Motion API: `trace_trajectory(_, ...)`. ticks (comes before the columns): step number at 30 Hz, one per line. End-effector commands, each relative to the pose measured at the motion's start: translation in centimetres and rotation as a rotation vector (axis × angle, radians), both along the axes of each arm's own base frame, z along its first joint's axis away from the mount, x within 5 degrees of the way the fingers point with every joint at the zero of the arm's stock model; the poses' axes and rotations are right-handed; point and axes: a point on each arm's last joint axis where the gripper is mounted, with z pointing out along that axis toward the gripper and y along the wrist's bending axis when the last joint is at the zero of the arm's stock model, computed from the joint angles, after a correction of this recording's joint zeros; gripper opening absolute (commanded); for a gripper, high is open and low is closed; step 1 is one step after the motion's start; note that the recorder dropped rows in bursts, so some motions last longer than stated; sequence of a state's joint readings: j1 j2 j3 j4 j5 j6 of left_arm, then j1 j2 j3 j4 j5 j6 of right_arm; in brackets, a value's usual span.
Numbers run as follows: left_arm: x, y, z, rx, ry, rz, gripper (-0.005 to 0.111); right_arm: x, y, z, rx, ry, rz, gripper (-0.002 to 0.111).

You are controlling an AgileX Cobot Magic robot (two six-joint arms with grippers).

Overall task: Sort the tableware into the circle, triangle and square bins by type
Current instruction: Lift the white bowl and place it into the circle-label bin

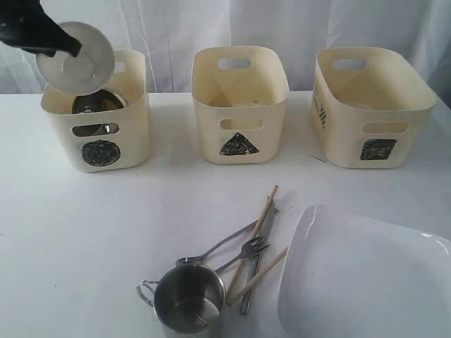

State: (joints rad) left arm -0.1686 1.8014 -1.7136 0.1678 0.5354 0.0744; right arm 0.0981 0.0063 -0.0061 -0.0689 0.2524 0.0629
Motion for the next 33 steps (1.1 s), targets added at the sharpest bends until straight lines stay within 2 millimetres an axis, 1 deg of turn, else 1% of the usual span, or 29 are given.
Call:
trace_trajectory(1,2.5,0.6,-2.5,-0.032,-0.044,0.028,0.000,0.0,-0.1,-0.1,-0.003,-0.008,-0.010,0.029)
trace_trajectory(4,3.8,0.4,-4.4,-0.029,-0.045,0.022,0.000,0.0,-0.1,-0.1,-0.003,-0.008,-0.010,0.029)
trace_trajectory(9,5.1,0.2,-6.6,-0.024,-0.007,0.023,0.000,0.0,-0.1,-0.1,-0.003,-0.008,-0.010,0.029)
trace_trajectory(11,5.3,0.2,-7.0,-0.022,0.000,0.023,0.000,0.0,-0.1,-0.1,-0.003,-0.008,-0.010,0.029)
trace_trajectory(15,5.4,0.2,-7.0,-0.022,0.000,0.024,0.000,0.0,-0.1,-0.1,-0.003,-0.008,-0.010,0.029)
trace_trajectory(17,5.4,0.2,-7.0,-0.022,0.005,0.024,0.006,0.0,-0.1,-0.1,-0.003,-0.008,-0.010,0.029)
trace_trajectory(20,5.2,0.2,-7.0,-0.023,0.024,0.027,0.024,0.0,-0.1,-0.1,-0.003,-0.008,-0.010,0.029)
trace_trajectory(22,4.8,0.2,-6.5,-0.032,0.042,0.032,0.040,0.0,-0.1,-0.1,-0.003,-0.008,-0.010,0.029)
trace_trajectory(24,4.1,0.3,-5.6,-0.041,0.056,0.037,0.048,0.0,-0.1,-0.1,-0.003,-0.008,-0.010,0.029)
trace_trajectory(27,2.6,0.3,-3.6,-0.063,0.083,0.034,0.050,0.0,-0.1,-0.1,-0.003,-0.008,-0.010,0.029)
trace_trajectory(31,0.0,-0.4,-0.3,-0.138,0.111,-0.049,0.046,0.0,-0.1,-0.1,-0.003,-0.008,-0.010,0.029)
trace_trajectory(33,-1.5,-0.8,1.1,-0.185,0.140,-0.096,0.045,0.0,-0.1,-0.1,-0.003,-0.008,-0.010,0.029)
